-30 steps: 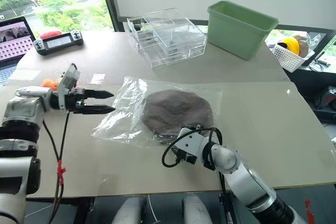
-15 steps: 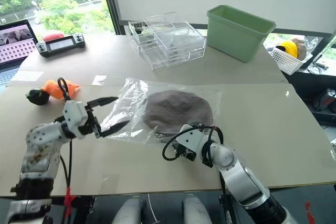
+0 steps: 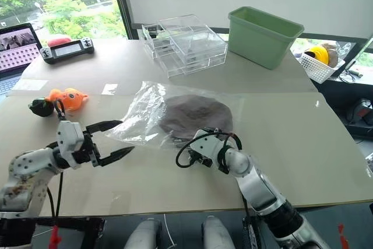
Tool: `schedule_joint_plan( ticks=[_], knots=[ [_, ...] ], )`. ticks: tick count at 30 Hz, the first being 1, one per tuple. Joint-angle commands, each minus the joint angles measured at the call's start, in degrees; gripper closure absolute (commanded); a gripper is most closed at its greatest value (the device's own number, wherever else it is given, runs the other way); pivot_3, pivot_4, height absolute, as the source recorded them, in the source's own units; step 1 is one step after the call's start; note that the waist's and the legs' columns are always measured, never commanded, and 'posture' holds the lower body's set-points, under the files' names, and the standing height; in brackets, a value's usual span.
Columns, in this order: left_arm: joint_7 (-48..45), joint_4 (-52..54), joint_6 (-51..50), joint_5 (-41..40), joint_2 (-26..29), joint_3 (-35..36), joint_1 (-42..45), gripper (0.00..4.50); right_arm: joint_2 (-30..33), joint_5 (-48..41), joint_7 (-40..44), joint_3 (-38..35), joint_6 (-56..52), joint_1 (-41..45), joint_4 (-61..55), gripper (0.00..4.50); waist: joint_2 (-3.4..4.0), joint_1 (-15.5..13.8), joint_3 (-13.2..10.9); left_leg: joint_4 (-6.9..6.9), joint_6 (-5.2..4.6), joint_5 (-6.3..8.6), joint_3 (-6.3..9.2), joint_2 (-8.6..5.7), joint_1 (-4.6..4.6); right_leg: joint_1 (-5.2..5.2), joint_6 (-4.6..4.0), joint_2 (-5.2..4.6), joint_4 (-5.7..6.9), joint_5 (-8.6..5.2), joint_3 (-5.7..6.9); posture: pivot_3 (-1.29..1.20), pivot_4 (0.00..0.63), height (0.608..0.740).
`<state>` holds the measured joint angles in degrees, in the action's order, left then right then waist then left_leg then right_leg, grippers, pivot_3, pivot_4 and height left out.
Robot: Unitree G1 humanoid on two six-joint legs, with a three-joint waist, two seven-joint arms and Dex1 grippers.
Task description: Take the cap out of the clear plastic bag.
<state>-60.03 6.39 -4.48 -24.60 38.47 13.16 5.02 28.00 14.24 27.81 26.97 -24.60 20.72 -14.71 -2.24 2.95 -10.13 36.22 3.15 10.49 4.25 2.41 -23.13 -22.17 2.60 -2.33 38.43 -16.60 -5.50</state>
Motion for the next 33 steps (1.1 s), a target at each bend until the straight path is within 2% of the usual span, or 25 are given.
schedule_joint_plan(
  ticks=[1, 2, 5, 15, 16, 17, 22, 27, 28, 31, 33],
  knots=[
    [1.17, 1.31, -0.58, -0.80, -0.06, 0.20, 0.48, 0.03, 0.55, 3.54, 1.03, 1.87, 1.67, 1.03, 4.75, 0.00, 0.00, 0.02, 0.00, 0.00, 0.00, 0.00, 0.00, 0.00, 0.00, 0.00, 0.00, 0.00, 0.00, 0.00, 0.00, 0.00, 0.150, 0.735],
    [1.35, 1.60, -0.65, -0.82, -0.12, 0.06, 0.39, 0.03, 0.62, 3.91, 1.24, 1.93, 1.96, 1.15, 5.23, 0.00, 0.00, -0.01, 0.00, 0.00, 0.00, 0.00, 0.00, 0.01, 0.00, 0.00, 0.00, 0.00, 0.00, 0.00, 0.00, 0.00, 0.150, 0.735],
    [2.46, 1.84, -0.38, -0.51, -0.64, -0.26, 0.55, 0.00, 1.08, 4.83, 1.10, 0.94, 2.38, 0.77, 5.97, 0.55, 0.00, -0.12, 0.01, -0.02, 0.00, 0.00, 0.00, 0.02, 0.04, 0.02, -0.01, 0.01, 0.00, 0.01, 0.01, 0.00, 0.150, 0.735],
    [3.67, 2.70, -0.23, -0.27, -1.09, -1.37, 0.36, 0.00, 2.41, 7.19, 2.29, -0.02, 2.37, -0.05, 6.24, 3.85, 0.00, -0.90, 0.01, 0.00, 0.00, 0.00, -0.01, 0.01, -0.04, 0.02, -0.01, 0.00, -0.09, 0.01, 0.02, 0.00, 0.150, 0.735],
    [3.71, 2.72, -0.19, -0.27, -1.13, -1.42, 0.33, 0.00, 2.32, 7.69, 2.14, 0.12, 2.17, -0.18, 6.15, 4.28, 0.00, -0.90, 0.01, -0.02, 0.00, 0.00, -0.01, 0.01, -0.05, 0.02, -0.01, 0.00, -0.11, 0.01, 0.03, 0.00, 0.150, 0.735],
    [3.73, 2.70, -0.17, -0.30, -1.15, -1.44, 0.32, 0.00, 2.22, 8.04, 2.01, 0.20, 2.02, -0.25, 6.08, 4.48, 0.00, -0.89, 0.01, -0.04, 0.00, 0.00, -0.01, 0.01, -0.05, 0.02, -0.01, 0.00, -0.13, 0.01, 0.03, 0.00, 0.150, 0.735],
    [4.58, 2.29, -0.75, -0.26, -1.46, -2.23, 1.45, 0.00, 3.31, 13.34, 0.36, 1.01, 2.28, -0.26, 7.16, 4.48, 0.00, -1.02, 0.01, -0.14, 0.00, 0.00, -0.01, 0.01, -0.06, 0.02, -0.01, -0.01, -0.29, 0.01, 0.04, 0.00, 0.150, 0.735],
    [5.89, 1.75, -5.86, -2.64, -1.93, -3.01, 5.99, 0.00, 8.16, 16.12, -2.23, -0.27, 13.37, 0.11, 8.35, 4.48, 0.00, -2.06, 0.00, -0.13, 0.00, 0.00, -0.01, -0.01, -0.09, 0.01, 0.00, -0.03, -0.32, 0.01, 0.05, 0.00, 0.150, 0.735],
    [5.87, 1.71, -7.04, -3.16, -1.97, -3.06, 6.84, 0.00, 9.31, 15.64, -1.91, -0.39, 16.64, 0.13, 8.71, 4.48, 0.00, -2.14, 0.00, -0.13, 0.00, 0.00, 0.00, -0.02, -0.10, 0.01, 0.00, -0.03, -0.33, 0.01, 0.07, 0.00, 0.150, 0.735],
    [6.05, 0.71, -11.33, -5.33, -2.32, -3.60, 11.88, 0.00, 18.16, 8.40, 2.64, -0.56, 41.36, -0.47, 10.37, 4.48, 0.06, -2.23, -0.05, -0.15, 0.00, 0.00, 0.00, -0.04, -0.18, -0.01, 0.01, -0.05, -0.38, 0.00, 0.06, 0.00, 0.150, 0.735],
    [6.11, 0.11, -12.93, -5.79, -2.57, -3.71, 13.67, 0.00, 20.55, 5.09, 3.94, -1.15, 50.30, -0.29, 12.40, 4.48, 0.03, -1.93, -0.06, -0.23, 0.00, 0.00, -0.01, -0.10, -0.22, -0.03, 0.01, -0.15, -0.43, 0.00, 0.07, 0.00, 0.150, 0.735]
  ],
)
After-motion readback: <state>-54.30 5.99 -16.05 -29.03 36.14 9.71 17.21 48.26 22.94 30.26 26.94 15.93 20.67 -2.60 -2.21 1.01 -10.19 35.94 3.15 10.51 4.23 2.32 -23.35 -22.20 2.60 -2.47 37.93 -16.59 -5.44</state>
